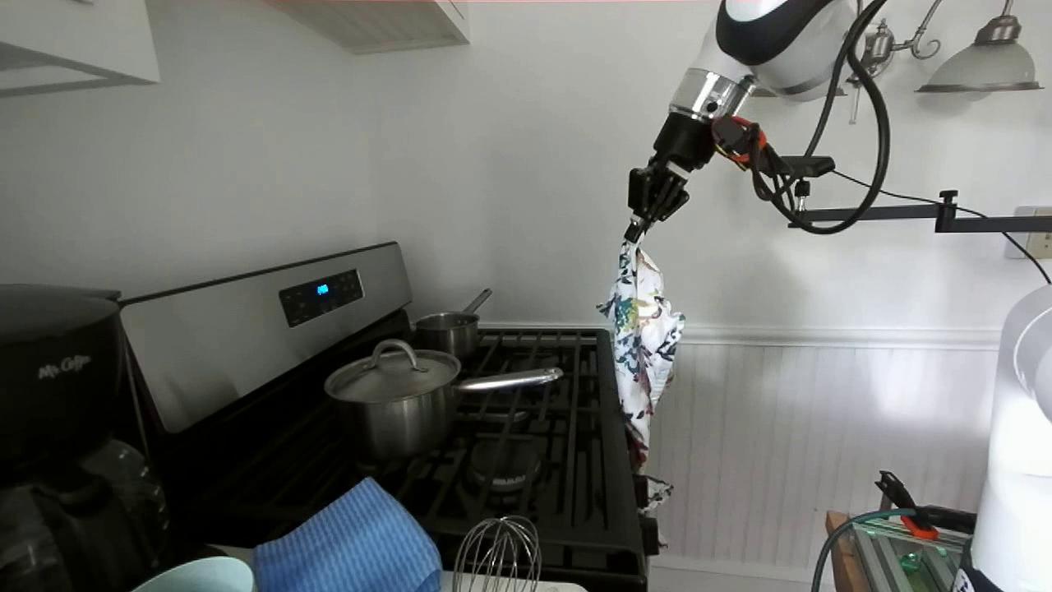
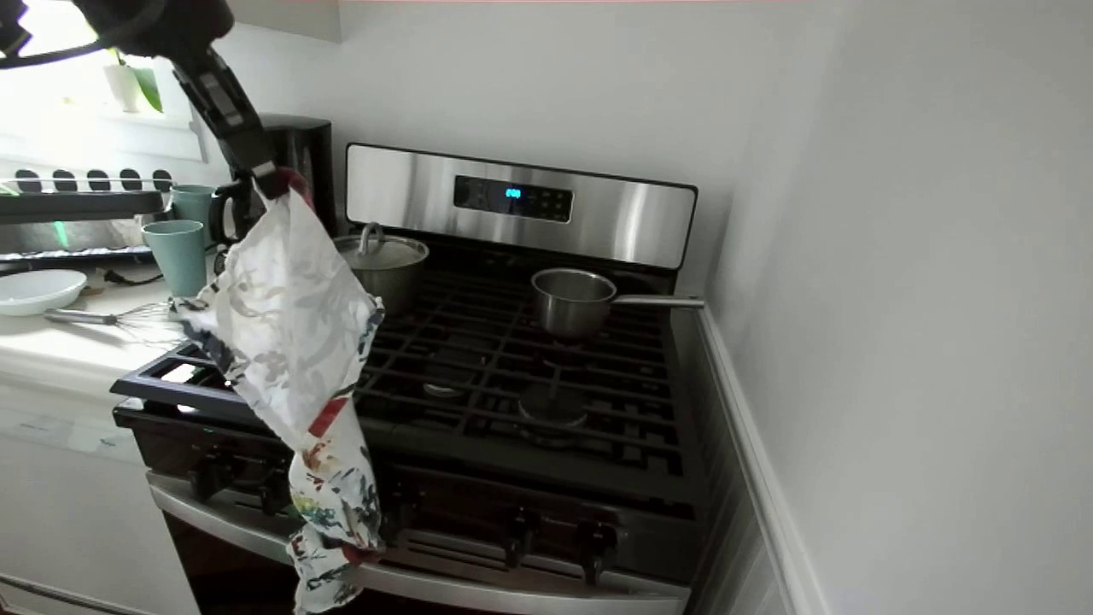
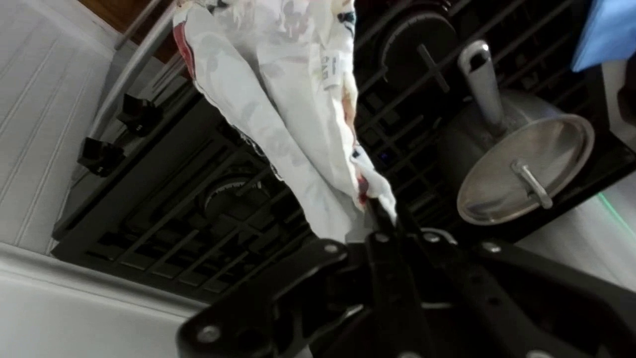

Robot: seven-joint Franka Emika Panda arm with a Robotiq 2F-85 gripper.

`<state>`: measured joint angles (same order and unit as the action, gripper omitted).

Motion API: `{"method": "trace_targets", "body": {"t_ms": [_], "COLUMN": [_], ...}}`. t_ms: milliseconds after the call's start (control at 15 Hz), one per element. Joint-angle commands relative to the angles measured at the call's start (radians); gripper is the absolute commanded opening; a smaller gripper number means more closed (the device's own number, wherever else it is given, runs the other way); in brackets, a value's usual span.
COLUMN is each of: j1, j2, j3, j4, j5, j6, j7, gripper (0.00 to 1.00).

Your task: Pick up the kitchen towel and hang it on the oven door handle

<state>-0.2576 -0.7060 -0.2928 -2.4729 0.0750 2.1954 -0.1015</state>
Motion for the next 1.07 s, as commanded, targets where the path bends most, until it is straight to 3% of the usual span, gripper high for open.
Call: {"method": "trace_targets", "body": {"t_ms": [0,1000], "j1": [-0.004,-0.013], "j2": [0.018,0.129], "j3": [-0.019,-0.061], "j4": [-0.009,0.001], "j5": [-0.056,-0.159], "j6": [-0.046,-0.164], "j7": [-0.072,-0.202], "gripper": [0.01,0.01]}}
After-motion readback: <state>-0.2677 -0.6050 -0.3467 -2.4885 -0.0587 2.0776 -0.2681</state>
